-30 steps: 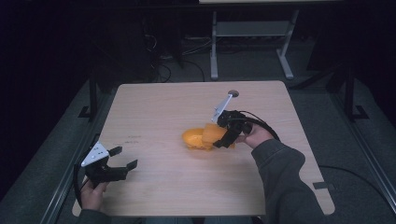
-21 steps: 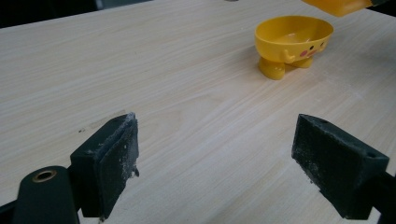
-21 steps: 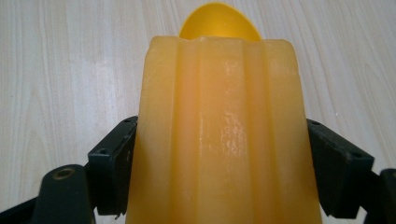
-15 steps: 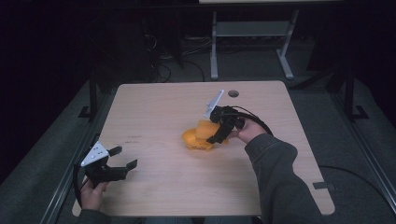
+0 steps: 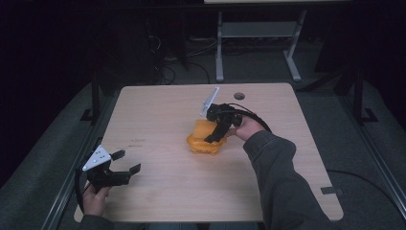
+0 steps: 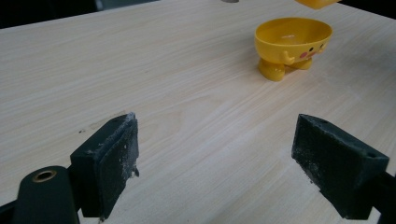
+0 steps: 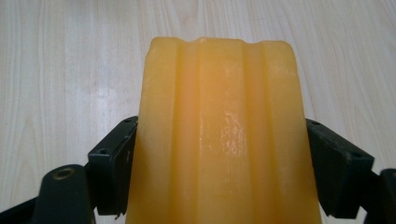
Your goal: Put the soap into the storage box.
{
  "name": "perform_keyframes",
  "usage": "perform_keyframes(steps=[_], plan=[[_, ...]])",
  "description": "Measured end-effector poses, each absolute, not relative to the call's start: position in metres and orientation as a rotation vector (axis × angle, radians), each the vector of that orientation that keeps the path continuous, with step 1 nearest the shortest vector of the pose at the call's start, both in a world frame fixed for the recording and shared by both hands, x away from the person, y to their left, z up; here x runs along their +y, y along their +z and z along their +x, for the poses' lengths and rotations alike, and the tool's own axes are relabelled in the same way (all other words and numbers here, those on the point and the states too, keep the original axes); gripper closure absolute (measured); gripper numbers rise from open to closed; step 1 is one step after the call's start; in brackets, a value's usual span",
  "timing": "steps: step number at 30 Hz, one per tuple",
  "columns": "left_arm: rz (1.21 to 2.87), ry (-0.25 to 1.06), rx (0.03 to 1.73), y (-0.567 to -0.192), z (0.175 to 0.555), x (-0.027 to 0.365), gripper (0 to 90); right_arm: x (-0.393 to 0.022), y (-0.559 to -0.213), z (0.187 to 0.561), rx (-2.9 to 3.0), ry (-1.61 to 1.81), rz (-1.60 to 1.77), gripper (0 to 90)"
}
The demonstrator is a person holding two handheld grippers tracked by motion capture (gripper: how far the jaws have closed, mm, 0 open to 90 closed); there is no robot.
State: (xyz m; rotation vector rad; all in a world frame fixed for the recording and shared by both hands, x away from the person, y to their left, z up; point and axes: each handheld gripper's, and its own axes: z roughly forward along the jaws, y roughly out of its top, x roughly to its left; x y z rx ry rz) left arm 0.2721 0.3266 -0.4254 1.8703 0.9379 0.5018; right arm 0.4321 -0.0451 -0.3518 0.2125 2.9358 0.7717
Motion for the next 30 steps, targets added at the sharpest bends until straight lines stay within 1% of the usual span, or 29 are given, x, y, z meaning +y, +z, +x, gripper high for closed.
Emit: perform_keyframes(steps=[20,30], plan=[[1.873,0.501,0.939,-0.426,0.272,0.327,14.1,-0.025,-0.375,0.443,3.003,0.754,0.206,20.5],[1.871,0.502,0.942,-0.426,0.272,0.327,14.1,-0.021,-0.386,0.447,3.027,0.764,0.209,20.5]])
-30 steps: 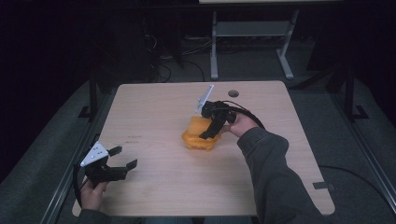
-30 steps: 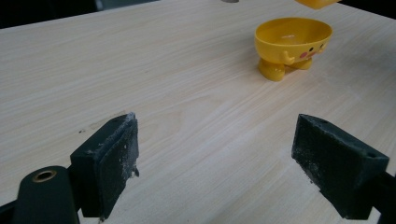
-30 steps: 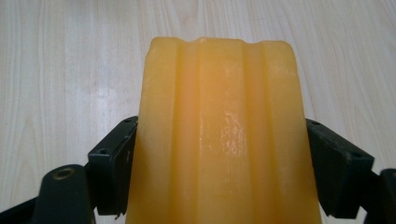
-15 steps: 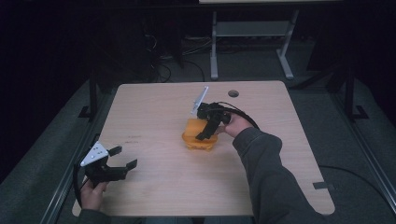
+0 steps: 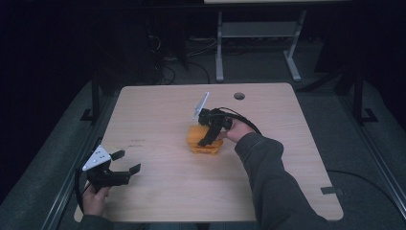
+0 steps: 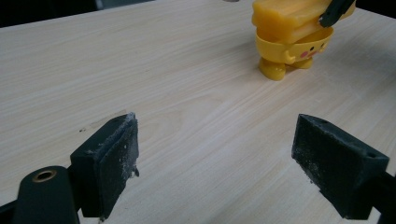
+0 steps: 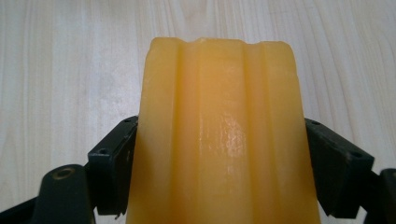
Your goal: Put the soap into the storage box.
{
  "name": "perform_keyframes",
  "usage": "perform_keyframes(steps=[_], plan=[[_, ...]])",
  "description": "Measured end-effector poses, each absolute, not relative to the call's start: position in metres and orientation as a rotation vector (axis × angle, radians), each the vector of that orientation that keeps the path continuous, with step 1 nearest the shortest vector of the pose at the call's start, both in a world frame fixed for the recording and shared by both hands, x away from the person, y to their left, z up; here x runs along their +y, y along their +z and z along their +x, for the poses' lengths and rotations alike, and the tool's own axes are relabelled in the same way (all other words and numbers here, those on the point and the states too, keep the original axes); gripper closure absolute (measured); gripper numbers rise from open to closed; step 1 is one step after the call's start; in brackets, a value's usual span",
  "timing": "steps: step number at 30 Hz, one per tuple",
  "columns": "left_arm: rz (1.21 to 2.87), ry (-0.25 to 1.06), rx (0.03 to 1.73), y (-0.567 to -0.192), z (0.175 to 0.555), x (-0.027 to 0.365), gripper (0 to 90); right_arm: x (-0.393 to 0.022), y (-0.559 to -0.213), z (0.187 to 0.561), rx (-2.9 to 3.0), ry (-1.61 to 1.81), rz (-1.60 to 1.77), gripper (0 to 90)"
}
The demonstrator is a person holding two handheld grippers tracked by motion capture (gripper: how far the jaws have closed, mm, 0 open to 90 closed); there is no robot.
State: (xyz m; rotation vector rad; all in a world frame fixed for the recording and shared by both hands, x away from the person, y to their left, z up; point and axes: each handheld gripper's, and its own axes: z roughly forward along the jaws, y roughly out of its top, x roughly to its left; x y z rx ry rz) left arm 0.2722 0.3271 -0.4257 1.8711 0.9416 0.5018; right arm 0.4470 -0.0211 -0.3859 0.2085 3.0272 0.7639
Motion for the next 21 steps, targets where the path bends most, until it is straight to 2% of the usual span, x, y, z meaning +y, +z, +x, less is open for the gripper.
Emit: perform_keyframes(steps=[21], plan=[[1.870,0.501,0.941,-0.4255,0.2719,0.3269,14.1,-0.0243,-0.3948,0.4459,3.019,0.768,0.221,20.2]])
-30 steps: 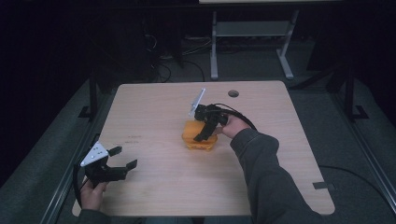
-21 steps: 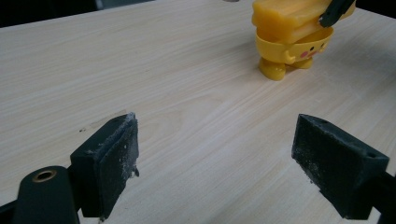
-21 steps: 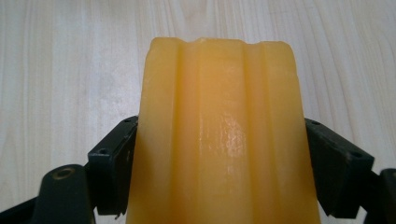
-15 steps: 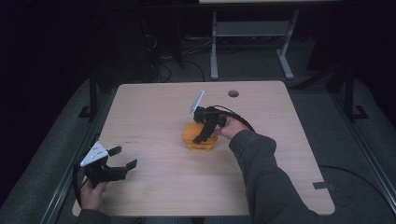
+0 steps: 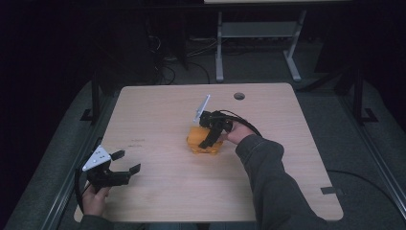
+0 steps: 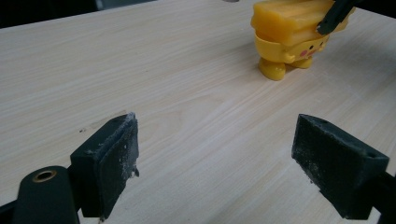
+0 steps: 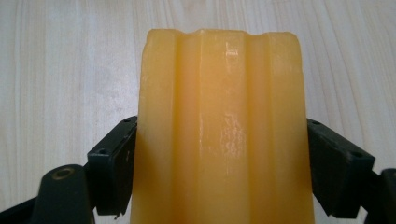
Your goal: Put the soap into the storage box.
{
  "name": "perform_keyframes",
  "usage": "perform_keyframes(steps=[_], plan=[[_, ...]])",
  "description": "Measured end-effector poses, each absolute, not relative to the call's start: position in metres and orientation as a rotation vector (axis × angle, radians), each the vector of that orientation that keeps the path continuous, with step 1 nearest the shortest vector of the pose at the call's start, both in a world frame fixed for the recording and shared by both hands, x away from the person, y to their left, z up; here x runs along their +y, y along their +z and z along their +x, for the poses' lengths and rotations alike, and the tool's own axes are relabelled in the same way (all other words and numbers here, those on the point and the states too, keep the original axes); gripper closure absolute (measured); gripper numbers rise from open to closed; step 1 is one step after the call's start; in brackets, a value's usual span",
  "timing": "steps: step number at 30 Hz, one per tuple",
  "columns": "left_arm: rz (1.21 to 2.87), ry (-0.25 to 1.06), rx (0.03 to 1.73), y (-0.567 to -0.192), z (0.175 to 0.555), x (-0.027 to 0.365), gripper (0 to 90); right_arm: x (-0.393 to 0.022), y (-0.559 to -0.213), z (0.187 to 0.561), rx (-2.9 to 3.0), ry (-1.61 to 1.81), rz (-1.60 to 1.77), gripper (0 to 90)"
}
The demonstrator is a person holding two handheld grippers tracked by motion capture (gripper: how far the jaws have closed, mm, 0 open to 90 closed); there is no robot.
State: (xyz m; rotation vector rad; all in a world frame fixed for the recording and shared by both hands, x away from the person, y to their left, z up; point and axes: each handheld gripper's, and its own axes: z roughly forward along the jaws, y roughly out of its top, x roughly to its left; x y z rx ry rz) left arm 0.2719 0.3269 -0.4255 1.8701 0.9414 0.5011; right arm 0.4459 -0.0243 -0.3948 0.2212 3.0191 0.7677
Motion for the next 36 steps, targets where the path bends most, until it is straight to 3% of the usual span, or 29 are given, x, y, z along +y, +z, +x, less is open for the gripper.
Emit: perform_keyframes(steps=[36], plan=[[1.872,0.500,0.940,-0.426,0.272,0.325,14.1,-0.034,-0.386,0.437,2.974,0.778,0.294,18.4]])
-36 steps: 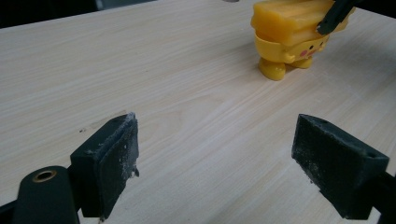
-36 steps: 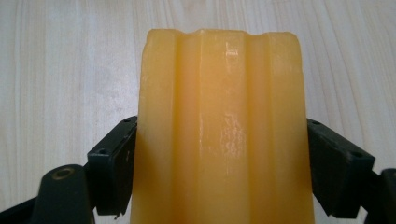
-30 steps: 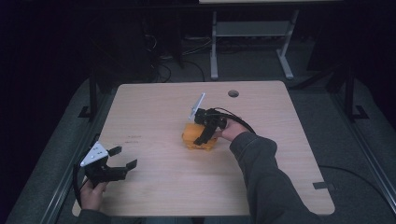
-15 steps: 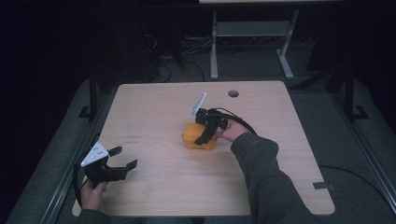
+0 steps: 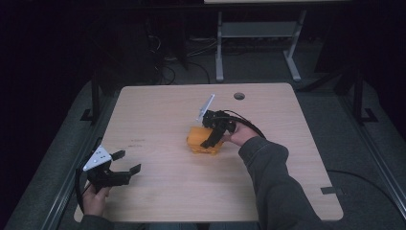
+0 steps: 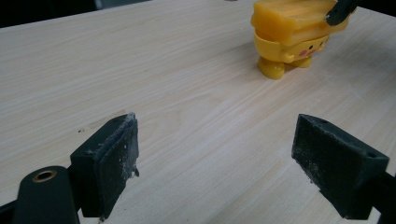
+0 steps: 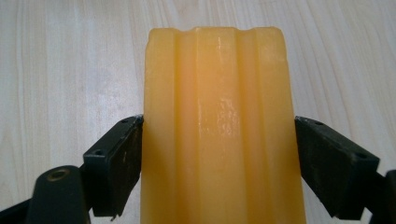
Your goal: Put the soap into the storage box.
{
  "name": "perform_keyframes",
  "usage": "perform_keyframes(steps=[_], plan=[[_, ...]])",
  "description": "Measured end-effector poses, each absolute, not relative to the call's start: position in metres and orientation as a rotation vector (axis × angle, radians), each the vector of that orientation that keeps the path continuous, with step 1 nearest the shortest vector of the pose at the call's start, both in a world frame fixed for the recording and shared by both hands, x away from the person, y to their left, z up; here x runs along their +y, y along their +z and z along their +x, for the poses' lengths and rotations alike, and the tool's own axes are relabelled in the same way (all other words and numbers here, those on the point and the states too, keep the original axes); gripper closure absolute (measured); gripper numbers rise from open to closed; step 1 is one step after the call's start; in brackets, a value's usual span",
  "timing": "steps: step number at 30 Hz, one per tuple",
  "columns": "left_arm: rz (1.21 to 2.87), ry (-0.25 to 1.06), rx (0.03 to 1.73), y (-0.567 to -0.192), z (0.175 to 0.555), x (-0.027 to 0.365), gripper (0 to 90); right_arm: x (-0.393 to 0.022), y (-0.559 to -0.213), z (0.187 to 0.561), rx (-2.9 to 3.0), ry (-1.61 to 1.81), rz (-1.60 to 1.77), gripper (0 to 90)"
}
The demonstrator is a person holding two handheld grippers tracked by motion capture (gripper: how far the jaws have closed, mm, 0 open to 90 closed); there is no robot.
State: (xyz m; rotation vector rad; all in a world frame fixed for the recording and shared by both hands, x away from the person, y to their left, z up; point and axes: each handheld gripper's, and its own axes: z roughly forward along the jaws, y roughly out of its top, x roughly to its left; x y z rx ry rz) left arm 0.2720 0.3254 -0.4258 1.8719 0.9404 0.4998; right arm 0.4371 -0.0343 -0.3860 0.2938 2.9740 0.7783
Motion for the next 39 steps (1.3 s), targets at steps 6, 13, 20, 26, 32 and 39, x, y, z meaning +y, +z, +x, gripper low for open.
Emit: perform_keyframes(steps=[6,13,20,26,32,39], plan=[[1.874,0.500,0.940,-0.426,0.272,0.325,14.1,-0.039,-0.382,0.436,2.963,0.794,0.308,18.4],[1.878,0.501,0.939,-0.426,0.272,0.325,14.1,-0.045,-0.374,0.434,2.938,0.815,0.311,18.3],[1.881,0.502,0.937,-0.426,0.272,0.325,14.1,-0.052,-0.369,0.432,2.918,0.814,0.325,18.6],[1.881,0.503,0.938,-0.426,0.272,0.325,14.1,-0.059,-0.365,0.430,2.905,0.833,0.339,19.1],[1.881,0.502,0.939,-0.426,0.272,0.325,14.1,-0.066,-0.363,0.428,2.896,0.833,0.357,19.2],[1.881,0.506,0.935,-0.426,0.272,0.325,14.1,-0.074,-0.360,0.425,2.883,0.857,0.376,19.7]])
